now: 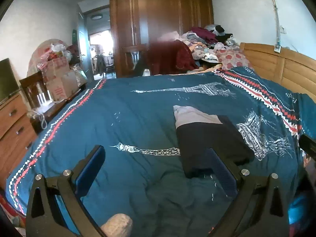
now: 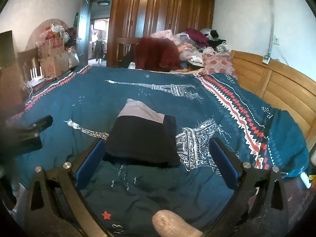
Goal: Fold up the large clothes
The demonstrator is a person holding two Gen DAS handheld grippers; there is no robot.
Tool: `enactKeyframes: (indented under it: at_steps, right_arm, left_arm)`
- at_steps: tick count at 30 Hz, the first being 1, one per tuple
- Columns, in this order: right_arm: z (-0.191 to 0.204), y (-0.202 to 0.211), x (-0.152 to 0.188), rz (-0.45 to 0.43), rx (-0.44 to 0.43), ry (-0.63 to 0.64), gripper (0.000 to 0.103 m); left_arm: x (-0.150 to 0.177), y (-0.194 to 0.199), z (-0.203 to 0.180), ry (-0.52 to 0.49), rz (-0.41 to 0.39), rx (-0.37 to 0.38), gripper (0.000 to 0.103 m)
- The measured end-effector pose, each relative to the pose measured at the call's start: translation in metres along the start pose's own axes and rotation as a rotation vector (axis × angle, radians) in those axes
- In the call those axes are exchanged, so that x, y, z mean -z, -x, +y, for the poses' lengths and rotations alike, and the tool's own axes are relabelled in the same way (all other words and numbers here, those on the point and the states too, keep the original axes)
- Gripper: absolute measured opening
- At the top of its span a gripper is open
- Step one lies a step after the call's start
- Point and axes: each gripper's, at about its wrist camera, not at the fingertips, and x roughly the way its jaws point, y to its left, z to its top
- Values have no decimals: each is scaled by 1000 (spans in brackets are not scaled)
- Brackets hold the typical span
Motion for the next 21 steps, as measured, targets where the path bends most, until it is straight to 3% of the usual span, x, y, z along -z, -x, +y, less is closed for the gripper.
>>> enactKeyframes:
  at_steps: [4, 8, 12, 21]
  right_arm:
    - [0, -5, 4, 31, -4, 1, 103]
    - [2, -9, 9, 51, -2, 6, 103]
    - [3, -12, 11, 73, -9, 0, 103]
    - [1, -14, 11, 75, -4, -7, 103]
  left_arm:
    - [3, 0, -1, -3, 5, -18, 103]
    - [4, -5, 3, 17, 46, 28, 103]
    - [8, -8, 3, 27, 74, 29, 103]
    - [6, -5, -1, 6, 32, 29, 103]
